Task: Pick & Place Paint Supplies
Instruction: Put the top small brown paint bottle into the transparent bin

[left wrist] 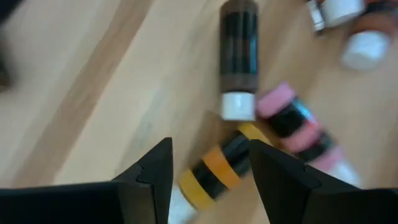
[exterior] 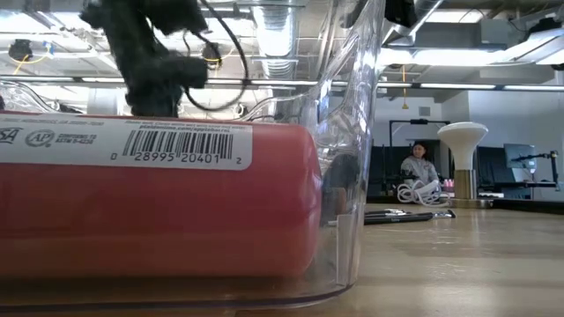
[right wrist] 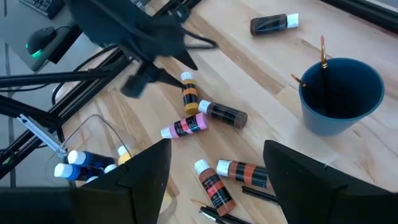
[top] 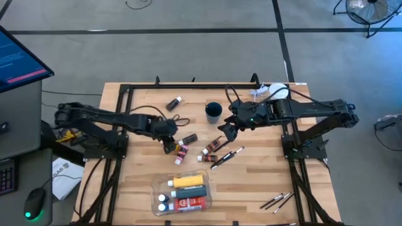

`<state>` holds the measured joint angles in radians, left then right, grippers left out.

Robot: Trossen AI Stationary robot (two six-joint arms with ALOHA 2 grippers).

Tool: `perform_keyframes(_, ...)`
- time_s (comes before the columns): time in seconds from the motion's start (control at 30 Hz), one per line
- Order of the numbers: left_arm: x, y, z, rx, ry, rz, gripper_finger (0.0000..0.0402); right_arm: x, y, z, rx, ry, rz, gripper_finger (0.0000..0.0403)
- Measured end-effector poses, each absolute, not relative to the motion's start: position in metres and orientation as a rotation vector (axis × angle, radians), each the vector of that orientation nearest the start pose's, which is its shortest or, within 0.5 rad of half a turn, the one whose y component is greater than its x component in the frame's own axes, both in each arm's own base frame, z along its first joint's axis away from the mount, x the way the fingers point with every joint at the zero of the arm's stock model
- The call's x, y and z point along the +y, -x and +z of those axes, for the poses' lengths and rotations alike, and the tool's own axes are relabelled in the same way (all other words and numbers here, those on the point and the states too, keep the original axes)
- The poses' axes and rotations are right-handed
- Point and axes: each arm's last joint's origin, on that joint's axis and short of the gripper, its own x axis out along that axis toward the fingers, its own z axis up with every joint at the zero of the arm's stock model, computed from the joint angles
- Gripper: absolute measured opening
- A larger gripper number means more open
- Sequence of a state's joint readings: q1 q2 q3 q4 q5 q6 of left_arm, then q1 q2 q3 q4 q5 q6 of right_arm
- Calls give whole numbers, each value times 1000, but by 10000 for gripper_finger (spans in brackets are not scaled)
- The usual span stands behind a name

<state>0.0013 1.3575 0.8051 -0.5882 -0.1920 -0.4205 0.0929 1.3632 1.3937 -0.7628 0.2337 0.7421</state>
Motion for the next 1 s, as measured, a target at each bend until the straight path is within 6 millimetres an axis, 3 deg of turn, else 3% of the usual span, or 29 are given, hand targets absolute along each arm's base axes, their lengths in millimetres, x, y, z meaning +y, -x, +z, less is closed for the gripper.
perform_keyframes(0.27, 6, -259, 174, 1117, 165, 439, 168, 21, -280, 365, 630, -596, -389, 249)
perform_keyframes(0.53, 13, -257, 208, 861, 220, 517, 168, 28, -279, 366, 630, -592, -364, 249)
perform_keyframes(0.83, 51, -219, 260, 587, 402, 706, 167, 29, -290, 380, 459, -647, -306, 249)
perform_keyframes(1.0, 95, -200, 245, 744, 484, 836, 154, 22, -296, 392, 323, -674, -278, 249)
